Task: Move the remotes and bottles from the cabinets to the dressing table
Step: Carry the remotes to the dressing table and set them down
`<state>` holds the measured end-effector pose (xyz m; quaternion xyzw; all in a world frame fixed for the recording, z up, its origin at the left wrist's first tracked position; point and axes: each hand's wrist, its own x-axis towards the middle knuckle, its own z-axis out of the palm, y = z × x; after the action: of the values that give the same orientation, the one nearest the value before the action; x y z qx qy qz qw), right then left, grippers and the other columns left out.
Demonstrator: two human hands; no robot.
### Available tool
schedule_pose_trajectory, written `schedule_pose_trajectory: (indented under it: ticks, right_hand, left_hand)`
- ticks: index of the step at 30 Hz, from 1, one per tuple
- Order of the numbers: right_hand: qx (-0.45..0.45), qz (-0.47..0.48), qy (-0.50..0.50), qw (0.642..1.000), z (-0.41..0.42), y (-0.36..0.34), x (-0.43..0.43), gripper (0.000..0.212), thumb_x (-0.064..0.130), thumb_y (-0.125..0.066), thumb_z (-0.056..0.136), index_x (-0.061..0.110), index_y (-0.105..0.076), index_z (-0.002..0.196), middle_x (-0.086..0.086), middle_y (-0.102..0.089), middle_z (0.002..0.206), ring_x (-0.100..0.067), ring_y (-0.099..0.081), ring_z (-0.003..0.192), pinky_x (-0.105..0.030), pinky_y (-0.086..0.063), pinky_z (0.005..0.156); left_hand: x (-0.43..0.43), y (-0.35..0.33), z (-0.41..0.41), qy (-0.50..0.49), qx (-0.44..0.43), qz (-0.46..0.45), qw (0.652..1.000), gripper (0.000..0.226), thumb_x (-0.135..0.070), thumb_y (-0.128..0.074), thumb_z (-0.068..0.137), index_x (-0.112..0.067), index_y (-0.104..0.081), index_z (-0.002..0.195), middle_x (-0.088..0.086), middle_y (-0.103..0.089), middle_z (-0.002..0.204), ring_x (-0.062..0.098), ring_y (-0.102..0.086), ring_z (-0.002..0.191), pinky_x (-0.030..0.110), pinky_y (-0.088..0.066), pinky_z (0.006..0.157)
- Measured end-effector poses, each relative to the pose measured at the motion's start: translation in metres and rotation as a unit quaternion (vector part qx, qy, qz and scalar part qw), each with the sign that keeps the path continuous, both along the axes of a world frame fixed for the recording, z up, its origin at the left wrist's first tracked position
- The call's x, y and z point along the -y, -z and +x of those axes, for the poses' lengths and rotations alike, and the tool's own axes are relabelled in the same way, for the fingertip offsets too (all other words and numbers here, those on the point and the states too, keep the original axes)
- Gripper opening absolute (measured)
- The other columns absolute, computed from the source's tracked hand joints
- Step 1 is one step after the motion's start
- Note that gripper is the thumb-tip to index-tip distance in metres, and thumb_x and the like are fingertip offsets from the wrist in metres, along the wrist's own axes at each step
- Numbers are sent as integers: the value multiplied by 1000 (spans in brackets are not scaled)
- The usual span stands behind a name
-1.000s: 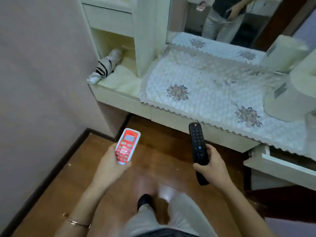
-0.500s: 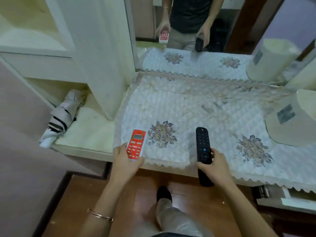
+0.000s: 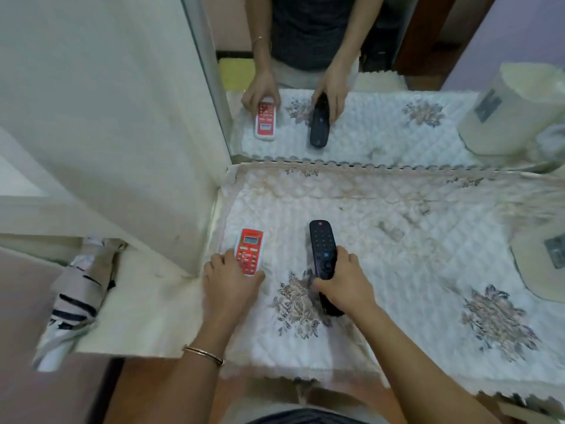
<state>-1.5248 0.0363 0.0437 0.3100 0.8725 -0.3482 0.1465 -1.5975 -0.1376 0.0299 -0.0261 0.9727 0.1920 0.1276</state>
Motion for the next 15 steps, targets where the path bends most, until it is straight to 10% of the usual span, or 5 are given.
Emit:
schedule_pose_trajectory:
  ticks: [15]
  right_hand:
    - [35, 26, -1, 999, -28, 19, 30, 77, 38, -66, 77, 9, -29, 138, -10, -38, 131, -27, -41, 120, -38, -47, 90]
  left_hand:
    - [2, 24, -17, 126, 17, 1, 992, 88, -67, -63, 65, -13, -37, 130, 6, -49, 127, 25, -45, 117, 36, -40, 97]
